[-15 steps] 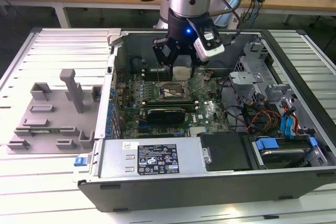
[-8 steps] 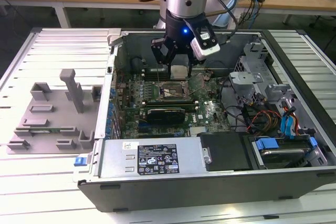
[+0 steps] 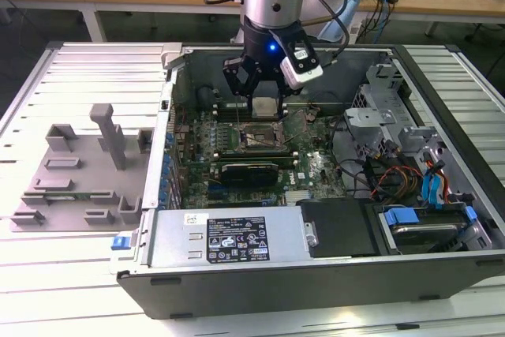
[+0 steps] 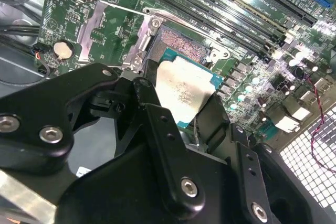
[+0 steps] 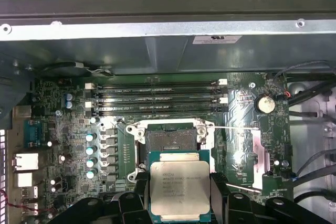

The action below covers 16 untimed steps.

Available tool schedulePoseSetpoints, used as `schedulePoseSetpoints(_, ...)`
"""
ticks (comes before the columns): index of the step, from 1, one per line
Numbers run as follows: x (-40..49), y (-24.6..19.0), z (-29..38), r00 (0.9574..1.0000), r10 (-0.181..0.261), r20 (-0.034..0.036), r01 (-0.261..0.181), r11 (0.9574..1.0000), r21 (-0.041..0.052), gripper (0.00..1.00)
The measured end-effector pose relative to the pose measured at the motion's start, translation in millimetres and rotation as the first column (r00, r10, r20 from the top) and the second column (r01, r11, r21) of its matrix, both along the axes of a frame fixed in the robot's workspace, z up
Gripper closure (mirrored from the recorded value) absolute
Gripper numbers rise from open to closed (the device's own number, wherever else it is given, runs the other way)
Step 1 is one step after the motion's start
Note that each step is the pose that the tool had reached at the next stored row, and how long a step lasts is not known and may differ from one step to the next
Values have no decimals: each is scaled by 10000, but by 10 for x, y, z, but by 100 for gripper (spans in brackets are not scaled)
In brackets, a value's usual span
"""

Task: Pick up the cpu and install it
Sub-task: 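Pick up the cpu and move it towards the insertion slot, then place the cpu into insertion slot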

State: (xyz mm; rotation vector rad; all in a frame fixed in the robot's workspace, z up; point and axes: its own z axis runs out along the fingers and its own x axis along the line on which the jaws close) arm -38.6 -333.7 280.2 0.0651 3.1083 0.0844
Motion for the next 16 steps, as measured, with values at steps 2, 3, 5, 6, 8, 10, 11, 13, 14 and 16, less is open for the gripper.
schedulePoseSetpoints(2,0,0,0,10000,0,0,0,10000,0,45)
schedulePoseSetpoints(3,0,1,0,10000,0,0,0,10000,0,45)
schedulePoseSetpoints(5,0,1,0,10000,0,0,0,10000,0,45)
schedulePoseSetpoints(6,0,1,0,10000,0,0,0,10000,0,45)
schedulePoseSetpoints(8,0,1,0,10000,0,0,0,10000,0,45)
schedulePoseSetpoints(10,0,2,0,10000,-1,0,1,10000,1,45)
schedulePoseSetpoints(11,0,2,0,10000,-3,-1,3,10000,0,45)
schedulePoseSetpoints(13,0,2,0,9988,-498,0,498,9988,2,45)
schedulePoseSetpoints(14,0,2,0,9965,-836,0,836,9965,2,45)
schedulePoseSetpoints(16,0,2,0,9856,-1689,0,1689,9856,2,45)
